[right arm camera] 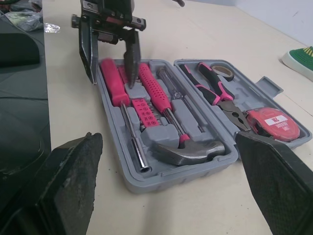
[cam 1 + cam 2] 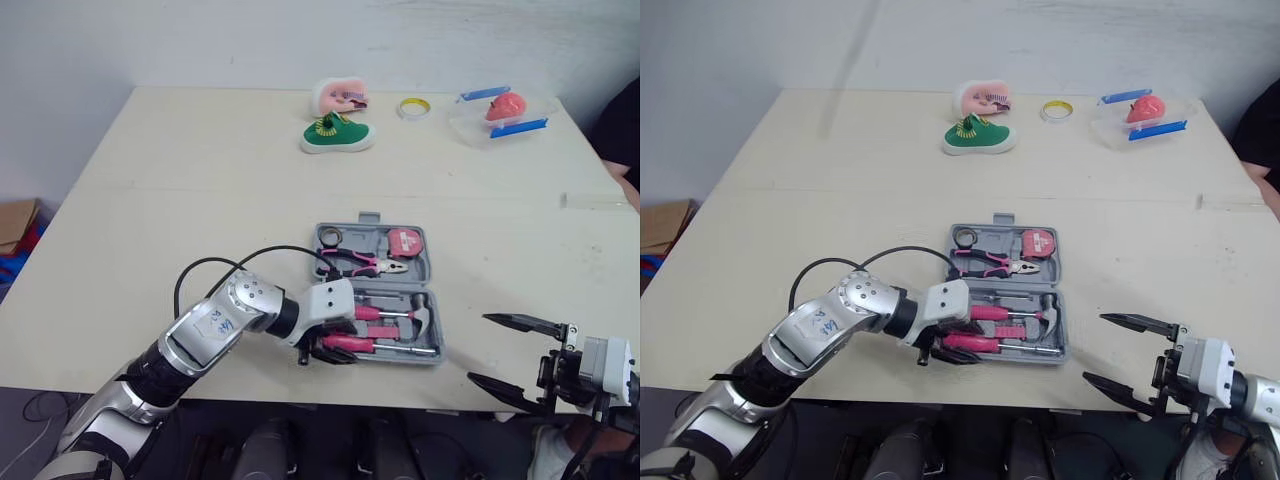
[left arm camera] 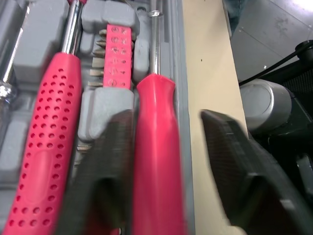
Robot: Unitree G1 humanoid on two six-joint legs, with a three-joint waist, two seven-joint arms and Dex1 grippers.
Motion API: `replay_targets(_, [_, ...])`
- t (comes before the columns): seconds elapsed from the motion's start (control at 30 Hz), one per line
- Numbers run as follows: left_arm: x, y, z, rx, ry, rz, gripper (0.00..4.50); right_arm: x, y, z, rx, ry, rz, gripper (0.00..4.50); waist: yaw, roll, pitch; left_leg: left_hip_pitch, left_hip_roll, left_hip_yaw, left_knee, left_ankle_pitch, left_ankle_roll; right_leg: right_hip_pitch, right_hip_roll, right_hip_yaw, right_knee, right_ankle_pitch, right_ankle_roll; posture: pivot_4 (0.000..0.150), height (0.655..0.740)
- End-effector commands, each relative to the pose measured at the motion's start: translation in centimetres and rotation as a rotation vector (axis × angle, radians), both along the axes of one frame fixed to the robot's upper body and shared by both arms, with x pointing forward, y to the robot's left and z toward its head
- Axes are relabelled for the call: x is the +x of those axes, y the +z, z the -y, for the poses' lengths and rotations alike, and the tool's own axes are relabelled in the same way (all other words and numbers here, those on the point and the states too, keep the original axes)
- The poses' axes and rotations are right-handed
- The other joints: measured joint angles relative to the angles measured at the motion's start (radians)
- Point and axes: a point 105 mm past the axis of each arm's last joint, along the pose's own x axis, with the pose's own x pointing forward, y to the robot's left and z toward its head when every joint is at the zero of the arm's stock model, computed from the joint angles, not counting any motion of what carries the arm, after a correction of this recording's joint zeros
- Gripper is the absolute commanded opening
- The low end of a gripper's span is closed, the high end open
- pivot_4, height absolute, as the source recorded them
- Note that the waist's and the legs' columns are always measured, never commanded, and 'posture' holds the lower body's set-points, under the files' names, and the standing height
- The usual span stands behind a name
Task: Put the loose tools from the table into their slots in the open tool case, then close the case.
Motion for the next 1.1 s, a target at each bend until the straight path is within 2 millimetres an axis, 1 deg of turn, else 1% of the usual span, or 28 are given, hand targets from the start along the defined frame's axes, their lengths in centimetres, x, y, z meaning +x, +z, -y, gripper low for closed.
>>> replay_targets(0.03, [0.2, 2.4, 0.0, -0.090, -0.045, 0.052, 3.15, 0.0, 0.7, 0.2, 0.006, -0.015, 0.043, 4.50, 0.000, 0.000, 0.000, 0.000, 0.000, 0.000, 0.000, 0.000, 0.000, 0.000, 0.000, 0.000, 0.000, 0.000, 0.000, 0.150, 0.7400])
replay_targets(0.1, [0.4, 3.1, -0.2, -0.130, -0.066, 0.072, 3.15, 0.1, 0.7, 0.2, 0.007, -0.015, 0.043, 4.50, 0.000, 0.000, 0.000, 0.000, 0.000, 0.000, 0.000, 0.000, 0.000, 0.000, 0.000, 0.000, 0.000, 0.000, 0.000, 0.150, 0.7400])
replay_targets(0.2, [0.8, 4.1, -0.6, -0.212, -0.112, 0.154, 3.15, 0.3, 0.7, 0.1, 0.008, -0.016, 0.044, 4.50, 0.000, 0.000, 0.000, 0.000, 0.000, 0.000, 0.000, 0.000, 0.000, 0.000, 0.000, 0.000, 0.000, 0.000, 0.000, 0.150, 0.7400])
replay_targets(0.27, [0.9, 4.8, -0.6, -0.299, -0.131, 0.180, 3.15, 0.4, 0.7, 0.0, 0.009, -0.018, 0.044, 4.50, 0.000, 0.000, 0.000, 0.000, 0.000, 0.000, 0.000, 0.000, 0.000, 0.000, 0.000, 0.000, 0.000, 0.000, 0.000, 0.150, 0.7400])
replay_targets(0.3, [1.0, 5.0, -0.7, -0.345, -0.131, 0.187, 2.75, 0.5, 0.7, 0.0, 0.010, -0.019, 0.044, 4.50, 0.000, 0.000, 0.000, 0.000, 0.000, 0.000, 0.000, 0.000, 0.000, 0.000, 0.000, -0.001, 0.000, 0.000, 0.000, 0.150, 0.7400])
replay_targets(0.33, [1.0, 5.0, -0.8, -0.380, -0.139, 0.189, 2.60, 0.5, 0.7, -0.1, 0.011, -0.021, 0.043, 4.50, 0.000, 0.000, 0.000, 0.000, 0.000, 0.000, 0.000, 0.000, 0.000, 0.000, 0.000, -0.001, 0.000, 0.000, 0.000, 0.150, 0.7400])
replay_targets(0.4, [1.1, 4.5, -1.0, -0.403, -0.142, 0.189, 1.93, 0.5, 0.6, -0.1, 0.014, -0.025, 0.043, 4.50, 0.000, 0.000, 0.000, 0.000, 0.000, 0.000, 0.001, 0.000, 0.000, 0.001, 0.000, -0.001, 0.000, 0.000, 0.000, 0.150, 0.7400])
replay_targets(0.43, [0.9, 4.2, -0.9, -0.411, -0.154, 0.187, 1.41, 0.5, 0.6, -0.2, 0.014, -0.027, 0.044, 4.50, 0.000, 0.000, 0.000, 0.001, 0.000, 0.000, 0.001, 0.000, 0.000, 0.001, 0.000, -0.001, 0.000, 0.000, 0.000, 0.150, 0.7400])
replay_targets(0.47, [0.8, 4.1, -0.9, -0.417, -0.162, 0.186, 1.02, 0.5, 0.6, -0.2, 0.014, -0.029, 0.044, 4.50, 0.000, 0.000, 0.000, 0.001, 0.000, 0.000, 0.001, 0.000, 0.000, 0.001, 0.000, -0.001, 0.000, 0.000, 0.000, 0.150, 0.7400])
replay_targets(0.53, [0.6, 4.0, -0.7, -0.461, -0.175, 0.196, 0.03, 0.5, 0.6, -0.2, 0.016, -0.034, 0.043, 4.50, 0.000, 0.000, 0.000, 0.001, 0.000, 0.000, 0.001, 0.000, 0.000, 0.002, 0.000, -0.001, 0.000, 0.000, 0.000, 0.150, 0.7400])
replay_targets(0.57, [0.5, 3.7, -0.6, -0.479, -0.175, 0.186, 0.03, 0.4, 0.6, -0.2, 0.016, -0.033, 0.038, 4.50, 0.000, 0.000, 0.000, 0.001, 0.000, 0.000, 0.001, 0.000, 0.000, 0.002, 0.000, -0.001, 0.000, 0.000, 0.000, 0.150, 0.7400])
replay_targets(0.6, [0.4, 2.6, -0.7, -0.470, -0.162, 0.162, 0.03, 0.3, 0.6, -0.2, 0.016, -0.032, 0.033, 4.50, 0.001, 0.000, 0.000, 0.002, 0.000, -0.001, 0.001, 0.000, 0.001, 0.003, 0.000, -0.002, 0.000, 0.000, 0.000, 0.150, 0.7400])
replay_targets(0.67, [0.5, 1.3, -0.5, -0.471, -0.128, 0.150, 0.03, 0.3, 0.7, 0.0, 0.010, -0.038, 0.033, 4.50, 0.000, 0.000, 0.000, 0.003, 0.000, -0.001, 0.001, 0.000, 0.001, 0.005, 0.000, -0.002, -0.001, 0.000, 0.000, 0.150, 0.7400])
replay_targets(0.77, [0.8, 1.1, -0.3, -0.481, -0.099, 0.170, 0.03, 0.4, 0.8, 0.1, 0.004, -0.046, 0.038, 4.50, 0.000, 0.000, 0.000, 0.004, 0.000, -0.001, 0.001, -0.001, 0.001, 0.006, -0.001, -0.002, -0.001, 0.000, 0.000, 0.150, 0.7400])
replay_targets(0.93, [0.4, -0.4, 0.0, -0.425, -0.126, 0.149, 0.03, 0.4, 0.8, 0.2, 0.003, -0.060, 0.037, 4.50, 0.000, 0.000, 0.000, 0.004, 0.000, -0.002, 0.001, -0.002, 0.002, 0.007, -0.001, -0.003, -0.002, 0.000, 0.001, 0.150, 0.7400])
replay_targets(1.1, [0.5, -1.4, 0.4, -0.391, -0.133, 0.144, 0.03, 0.3, 1.0, 0.2, 0.000, -0.068, 0.035, 4.50, 0.000, 0.000, 0.000, 0.004, 0.000, -0.002, 0.001, -0.002, 0.002, 0.007, -0.001, -0.003, -0.002, 0.000, 0.001, 0.150, 0.7400])
